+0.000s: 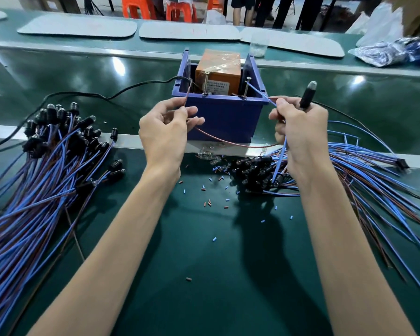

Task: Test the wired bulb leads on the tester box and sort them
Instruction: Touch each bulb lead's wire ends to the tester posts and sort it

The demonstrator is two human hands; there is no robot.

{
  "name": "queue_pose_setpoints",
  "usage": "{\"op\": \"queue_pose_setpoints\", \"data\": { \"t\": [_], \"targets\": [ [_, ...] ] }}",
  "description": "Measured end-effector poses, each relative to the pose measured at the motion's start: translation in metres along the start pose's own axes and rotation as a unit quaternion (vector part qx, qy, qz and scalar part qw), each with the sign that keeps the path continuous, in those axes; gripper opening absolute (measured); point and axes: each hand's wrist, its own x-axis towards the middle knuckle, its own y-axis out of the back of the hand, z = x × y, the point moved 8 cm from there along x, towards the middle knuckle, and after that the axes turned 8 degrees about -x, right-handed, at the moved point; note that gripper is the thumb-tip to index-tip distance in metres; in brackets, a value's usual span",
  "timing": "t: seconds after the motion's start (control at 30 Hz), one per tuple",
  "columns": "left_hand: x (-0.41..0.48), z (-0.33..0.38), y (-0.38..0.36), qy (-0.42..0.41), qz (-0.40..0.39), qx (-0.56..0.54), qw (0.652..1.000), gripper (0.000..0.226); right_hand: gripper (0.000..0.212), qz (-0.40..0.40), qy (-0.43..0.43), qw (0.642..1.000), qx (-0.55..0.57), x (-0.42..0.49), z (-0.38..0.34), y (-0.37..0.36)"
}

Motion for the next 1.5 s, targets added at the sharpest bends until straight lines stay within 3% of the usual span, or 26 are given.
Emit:
{"op": "queue_pose_setpoints", "data": {
  "t": [0.37,0.53,0.6,0.77,1.13,1.5],
  "targets": [
    [0.0,-0.012,-0.005,0.027,-0.034,0.032,0.999,0.022,0.013,0.024,-0.001,1.0,0.017,0.005,0.008,0.005],
    [-0.001,-0.011,-0.007,0.028,-0.047,0.034,0.998,0.023,0.015,-0.044,0.045,0.997,-0.034,0.0,-0.001,-0.003],
    [-0.001,-0.011,-0.007,0.027,-0.049,0.038,0.998,0.023,0.018,-0.037,0.052,0.997,-0.032,-0.001,-0.003,-0.003],
    [0.001,-0.01,-0.005,0.024,-0.049,0.039,0.998,0.025,0.016,0.039,0.027,0.999,-0.011,0.001,0.002,0.004],
    [-0.002,-0.014,-0.008,0.037,-0.062,0.039,0.997,0.023,0.017,-0.017,0.005,1.0,-0.02,0.006,0.016,-0.012],
    [-0.002,-0.011,-0.008,0.031,-0.065,0.046,0.996,0.025,0.029,-0.015,-0.012,1.0,0.012,0.011,0.015,-0.01]
  ]
}}
